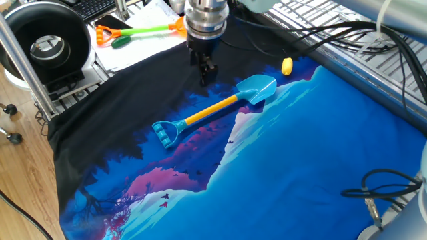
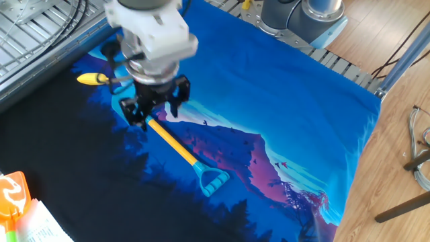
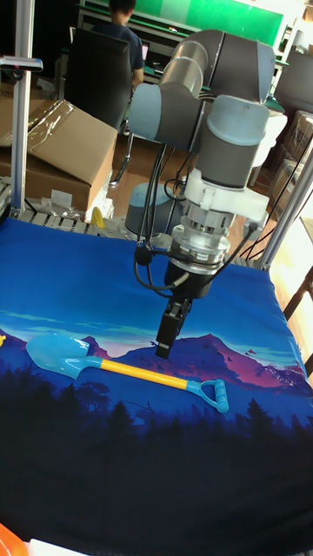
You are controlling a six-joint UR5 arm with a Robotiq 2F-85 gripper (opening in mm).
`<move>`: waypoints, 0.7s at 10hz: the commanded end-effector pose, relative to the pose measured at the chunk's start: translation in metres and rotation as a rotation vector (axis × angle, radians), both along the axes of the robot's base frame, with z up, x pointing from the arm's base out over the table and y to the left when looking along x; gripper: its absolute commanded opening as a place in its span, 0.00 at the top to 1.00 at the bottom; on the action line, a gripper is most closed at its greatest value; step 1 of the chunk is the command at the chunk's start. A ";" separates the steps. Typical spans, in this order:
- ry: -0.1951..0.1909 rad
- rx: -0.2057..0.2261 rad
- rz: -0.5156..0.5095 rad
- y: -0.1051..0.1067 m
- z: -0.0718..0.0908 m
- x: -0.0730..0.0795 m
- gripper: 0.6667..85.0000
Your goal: Use a shovel to scoop up an object
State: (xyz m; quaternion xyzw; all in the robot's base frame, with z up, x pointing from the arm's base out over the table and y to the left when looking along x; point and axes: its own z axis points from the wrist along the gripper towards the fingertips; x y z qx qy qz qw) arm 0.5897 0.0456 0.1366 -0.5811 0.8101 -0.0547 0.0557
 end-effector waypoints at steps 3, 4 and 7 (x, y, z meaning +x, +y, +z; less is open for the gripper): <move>-0.037 0.026 -0.021 0.015 0.003 0.013 0.11; -0.009 0.030 0.006 0.017 0.002 0.006 0.11; 0.031 0.075 0.123 0.033 0.001 -0.006 0.00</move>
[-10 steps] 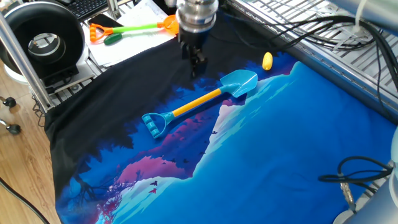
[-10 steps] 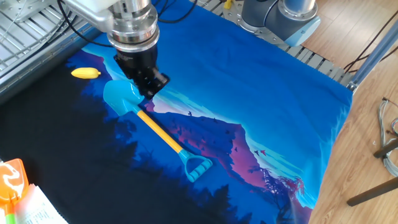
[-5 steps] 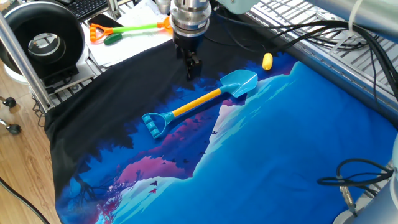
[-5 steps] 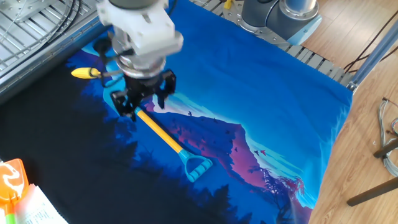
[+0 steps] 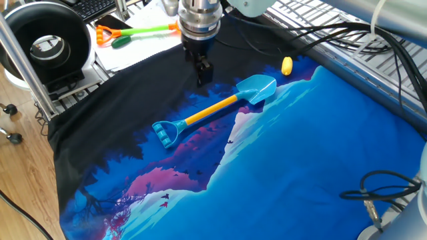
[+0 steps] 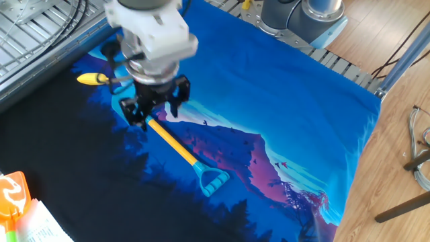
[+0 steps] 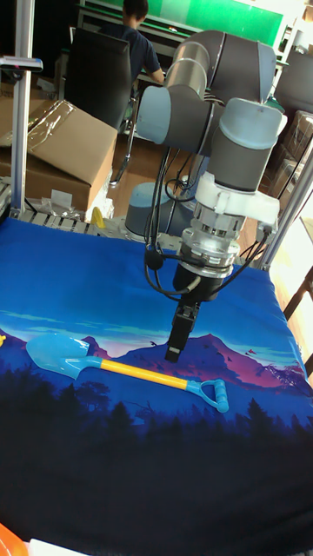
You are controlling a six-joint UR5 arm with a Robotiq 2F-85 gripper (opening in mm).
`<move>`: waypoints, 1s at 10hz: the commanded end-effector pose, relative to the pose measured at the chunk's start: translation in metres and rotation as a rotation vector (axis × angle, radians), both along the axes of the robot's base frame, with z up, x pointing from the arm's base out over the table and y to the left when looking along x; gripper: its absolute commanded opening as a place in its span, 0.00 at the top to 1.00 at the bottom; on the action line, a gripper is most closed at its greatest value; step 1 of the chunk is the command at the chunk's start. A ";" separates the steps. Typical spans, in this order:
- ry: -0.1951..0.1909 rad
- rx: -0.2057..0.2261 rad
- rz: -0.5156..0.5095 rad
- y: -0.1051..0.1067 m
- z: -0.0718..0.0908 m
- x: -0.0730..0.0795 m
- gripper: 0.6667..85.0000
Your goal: Use a shovel to scoop up an object
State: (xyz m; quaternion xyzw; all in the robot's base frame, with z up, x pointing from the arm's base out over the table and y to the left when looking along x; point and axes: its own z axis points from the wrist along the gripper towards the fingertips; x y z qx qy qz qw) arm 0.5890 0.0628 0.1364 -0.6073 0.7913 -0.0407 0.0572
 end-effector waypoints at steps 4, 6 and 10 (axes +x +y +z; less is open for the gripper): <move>0.006 0.026 0.160 0.024 -0.016 0.003 0.01; 0.010 0.066 0.171 0.034 -0.044 0.004 0.09; 0.025 0.075 0.189 0.030 -0.096 -0.009 0.12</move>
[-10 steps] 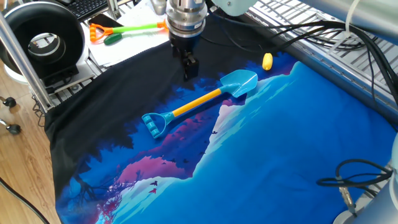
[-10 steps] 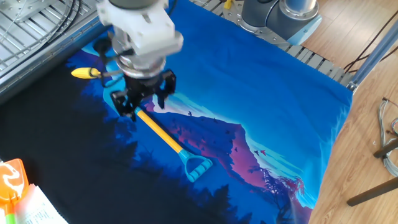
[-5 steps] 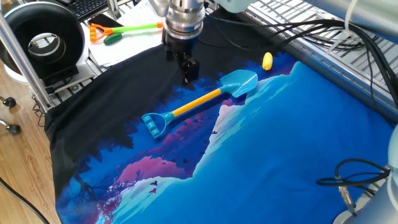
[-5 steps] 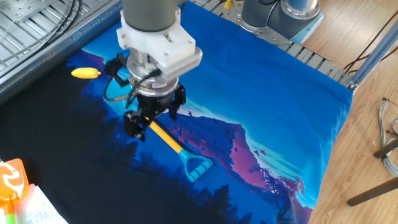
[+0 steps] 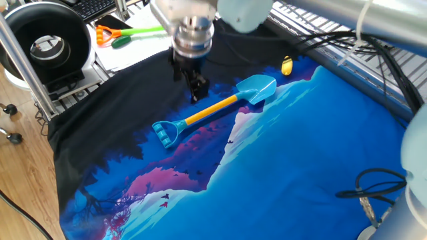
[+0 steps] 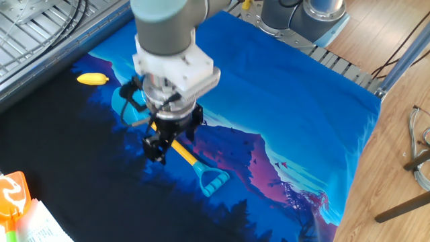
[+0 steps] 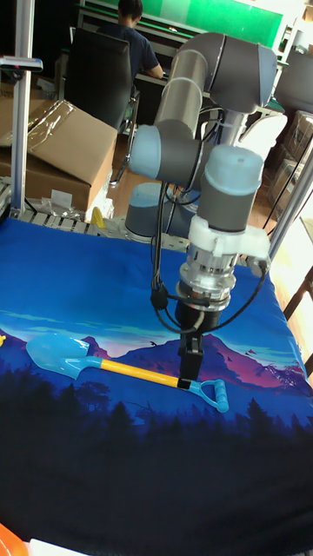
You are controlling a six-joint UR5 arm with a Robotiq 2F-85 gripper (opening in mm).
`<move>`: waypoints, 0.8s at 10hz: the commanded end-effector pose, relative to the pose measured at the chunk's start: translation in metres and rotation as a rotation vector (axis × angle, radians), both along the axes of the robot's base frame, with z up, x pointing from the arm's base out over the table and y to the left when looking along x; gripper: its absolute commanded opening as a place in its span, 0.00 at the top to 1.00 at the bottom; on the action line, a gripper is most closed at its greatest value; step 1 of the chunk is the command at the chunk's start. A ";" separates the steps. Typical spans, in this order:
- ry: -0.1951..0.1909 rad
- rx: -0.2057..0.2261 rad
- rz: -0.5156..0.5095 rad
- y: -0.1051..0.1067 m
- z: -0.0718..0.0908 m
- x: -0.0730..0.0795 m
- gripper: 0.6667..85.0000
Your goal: Use a shovel to scoop up an object
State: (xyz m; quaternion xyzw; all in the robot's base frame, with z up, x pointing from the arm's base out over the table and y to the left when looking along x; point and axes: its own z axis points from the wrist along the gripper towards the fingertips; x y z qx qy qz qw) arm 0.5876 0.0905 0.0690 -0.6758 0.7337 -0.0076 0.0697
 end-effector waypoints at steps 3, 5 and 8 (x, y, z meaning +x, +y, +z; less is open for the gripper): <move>0.021 0.029 -0.027 0.007 -0.047 -0.021 0.29; 0.035 0.025 -0.040 0.007 -0.054 -0.027 0.32; 0.029 0.019 -0.048 0.008 -0.060 -0.027 0.36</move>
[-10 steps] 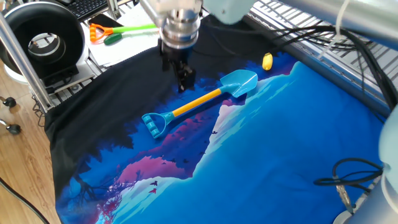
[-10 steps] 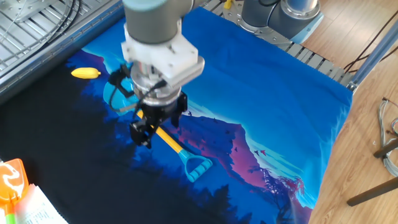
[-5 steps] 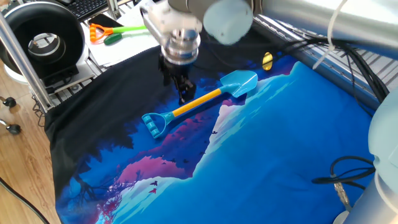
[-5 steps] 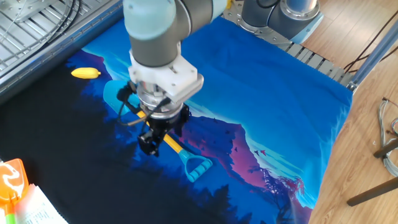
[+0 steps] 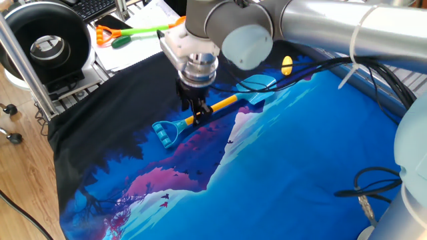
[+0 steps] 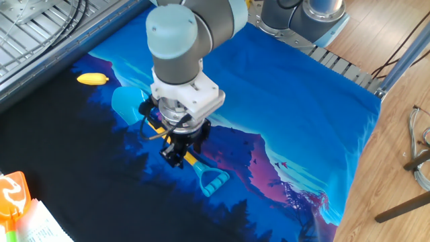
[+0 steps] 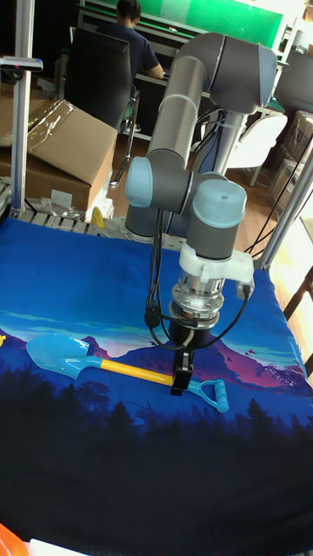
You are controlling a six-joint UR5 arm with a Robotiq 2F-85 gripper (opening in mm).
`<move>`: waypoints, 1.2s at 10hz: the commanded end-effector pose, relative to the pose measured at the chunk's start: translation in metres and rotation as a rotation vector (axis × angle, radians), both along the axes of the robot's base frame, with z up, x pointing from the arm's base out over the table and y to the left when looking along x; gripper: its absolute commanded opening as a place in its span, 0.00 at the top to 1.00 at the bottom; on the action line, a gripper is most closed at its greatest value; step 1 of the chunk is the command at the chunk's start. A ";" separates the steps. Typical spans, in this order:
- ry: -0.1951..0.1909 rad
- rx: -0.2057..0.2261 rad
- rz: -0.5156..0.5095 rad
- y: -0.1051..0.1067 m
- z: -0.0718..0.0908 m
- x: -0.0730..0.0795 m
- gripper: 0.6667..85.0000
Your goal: Use a shovel to scoop up an object
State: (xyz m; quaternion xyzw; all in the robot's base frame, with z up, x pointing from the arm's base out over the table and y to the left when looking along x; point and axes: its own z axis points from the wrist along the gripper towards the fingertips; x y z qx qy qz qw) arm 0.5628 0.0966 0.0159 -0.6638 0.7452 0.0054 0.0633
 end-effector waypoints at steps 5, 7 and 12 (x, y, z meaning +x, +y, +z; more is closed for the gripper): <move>0.002 0.059 -0.089 0.011 -0.013 -0.004 0.68; 0.010 0.076 -0.120 0.014 -0.003 -0.006 0.80; 0.006 0.237 -0.039 0.028 0.042 -0.004 0.88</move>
